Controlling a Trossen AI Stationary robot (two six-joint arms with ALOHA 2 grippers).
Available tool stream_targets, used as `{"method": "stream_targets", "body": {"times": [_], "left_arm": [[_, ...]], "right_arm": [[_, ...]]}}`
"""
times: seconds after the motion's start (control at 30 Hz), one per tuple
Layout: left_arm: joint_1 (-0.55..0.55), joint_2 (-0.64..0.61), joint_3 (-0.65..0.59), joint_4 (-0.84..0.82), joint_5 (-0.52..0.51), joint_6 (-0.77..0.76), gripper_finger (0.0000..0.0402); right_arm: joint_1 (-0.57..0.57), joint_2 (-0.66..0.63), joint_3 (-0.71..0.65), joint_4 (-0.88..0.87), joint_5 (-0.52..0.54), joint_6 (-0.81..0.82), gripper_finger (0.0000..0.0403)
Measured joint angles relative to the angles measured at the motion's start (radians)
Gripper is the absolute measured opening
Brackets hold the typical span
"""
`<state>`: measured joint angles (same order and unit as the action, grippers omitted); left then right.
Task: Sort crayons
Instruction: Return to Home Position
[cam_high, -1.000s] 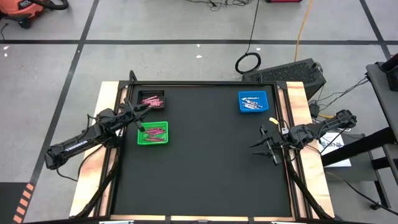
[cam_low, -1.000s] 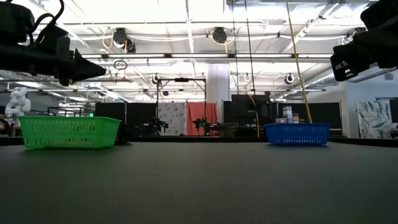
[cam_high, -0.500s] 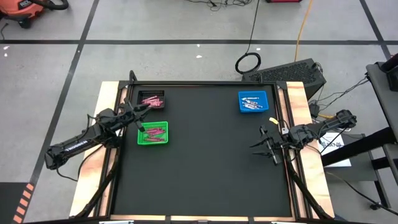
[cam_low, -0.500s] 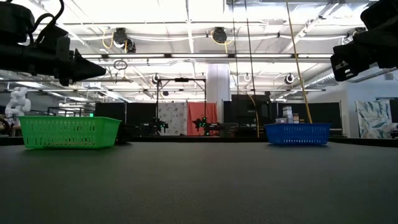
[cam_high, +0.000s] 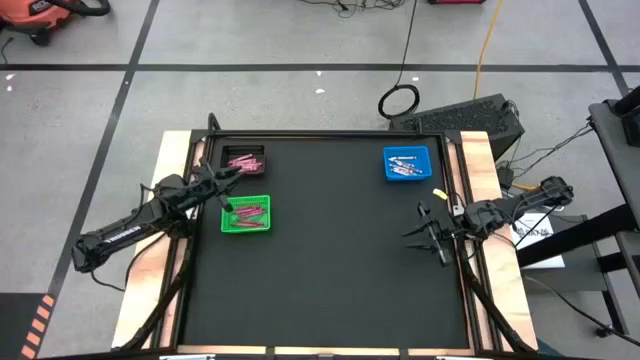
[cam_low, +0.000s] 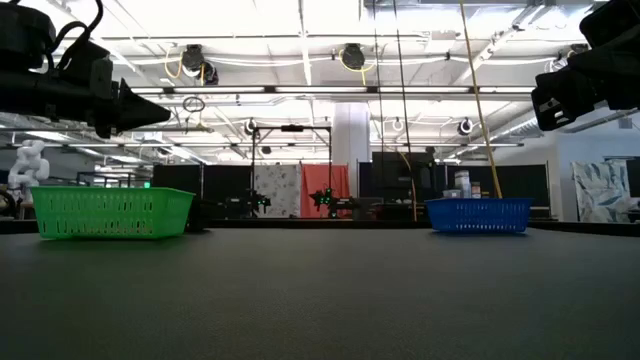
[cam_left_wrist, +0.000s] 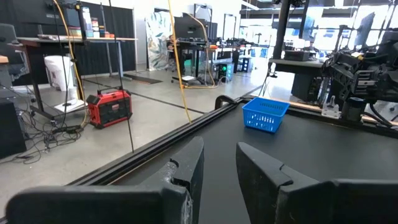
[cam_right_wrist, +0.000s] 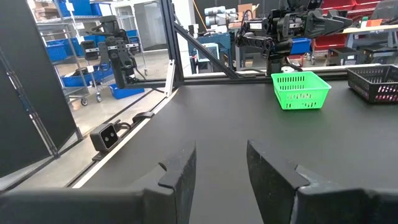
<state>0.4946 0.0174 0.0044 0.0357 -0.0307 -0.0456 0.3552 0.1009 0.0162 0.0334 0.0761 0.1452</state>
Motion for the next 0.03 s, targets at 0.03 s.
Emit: {"method": "stream_targets", "body": {"times": [0.03], "left_arm": [[0.0, 0.0, 0.0, 0.0, 0.0, 0.0, 0.01]], "right_arm": [[0.0, 0.0, 0.0, 0.0, 0.0, 0.0, 0.013]]}}
